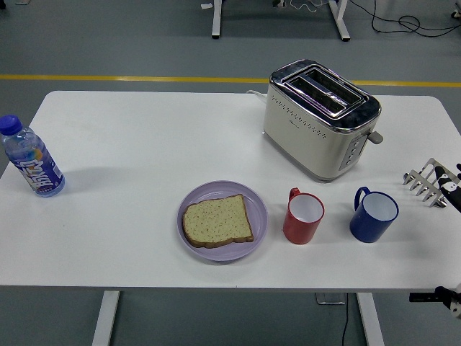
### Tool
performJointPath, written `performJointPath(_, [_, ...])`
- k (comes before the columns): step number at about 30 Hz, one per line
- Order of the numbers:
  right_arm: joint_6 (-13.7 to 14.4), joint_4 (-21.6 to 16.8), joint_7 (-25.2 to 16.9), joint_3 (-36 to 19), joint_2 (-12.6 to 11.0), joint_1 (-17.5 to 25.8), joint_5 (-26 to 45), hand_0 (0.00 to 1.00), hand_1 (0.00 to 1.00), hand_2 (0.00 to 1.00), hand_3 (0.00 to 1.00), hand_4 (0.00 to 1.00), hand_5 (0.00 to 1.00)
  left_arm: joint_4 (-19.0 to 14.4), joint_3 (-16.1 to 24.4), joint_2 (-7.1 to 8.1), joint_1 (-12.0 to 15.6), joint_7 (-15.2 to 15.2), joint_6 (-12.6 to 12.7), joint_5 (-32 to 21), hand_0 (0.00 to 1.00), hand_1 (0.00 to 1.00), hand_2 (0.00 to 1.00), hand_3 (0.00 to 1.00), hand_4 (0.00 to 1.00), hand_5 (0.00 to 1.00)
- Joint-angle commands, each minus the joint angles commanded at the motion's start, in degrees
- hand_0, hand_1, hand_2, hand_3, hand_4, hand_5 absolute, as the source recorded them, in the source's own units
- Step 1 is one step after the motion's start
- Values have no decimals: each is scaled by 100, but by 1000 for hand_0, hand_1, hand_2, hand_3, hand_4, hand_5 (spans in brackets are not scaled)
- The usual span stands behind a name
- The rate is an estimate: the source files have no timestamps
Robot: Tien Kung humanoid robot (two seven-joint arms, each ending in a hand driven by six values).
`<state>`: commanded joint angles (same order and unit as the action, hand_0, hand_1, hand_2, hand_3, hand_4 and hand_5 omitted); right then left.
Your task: Pick up the cup,pour liquid into bread,place the cup on the desk
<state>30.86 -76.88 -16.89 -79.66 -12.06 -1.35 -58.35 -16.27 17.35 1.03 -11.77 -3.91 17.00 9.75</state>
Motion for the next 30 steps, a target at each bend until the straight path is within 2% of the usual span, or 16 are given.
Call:
performJointPath(11, [243, -365, -191, 376, -100, 371, -143, 888, 814, 886, 882, 890, 85, 5, -181, -15, 9, 104, 10, -263, 679, 683, 698, 542, 251, 998])
performJointPath(16, [397, -463, -282, 565, -122, 652, -256, 900, 822, 897, 887, 900, 93, 13, -246, -47, 111, 136, 15, -366, 679, 683, 698, 542, 251, 998])
performJointPath(23, [371, -489, -423, 896, -158, 819, -190, 914, 831, 902, 896, 917, 112, 19, -201, -65, 165, 105, 14, -293, 679, 683, 698, 542, 251, 998])
performJointPath(30, [408, -565, -377, 1179, -198, 857, -359, 926, 835, 911, 904, 951, 117, 21, -166, -64, 153, 81, 13, -242, 679, 683, 698, 542, 251, 998])
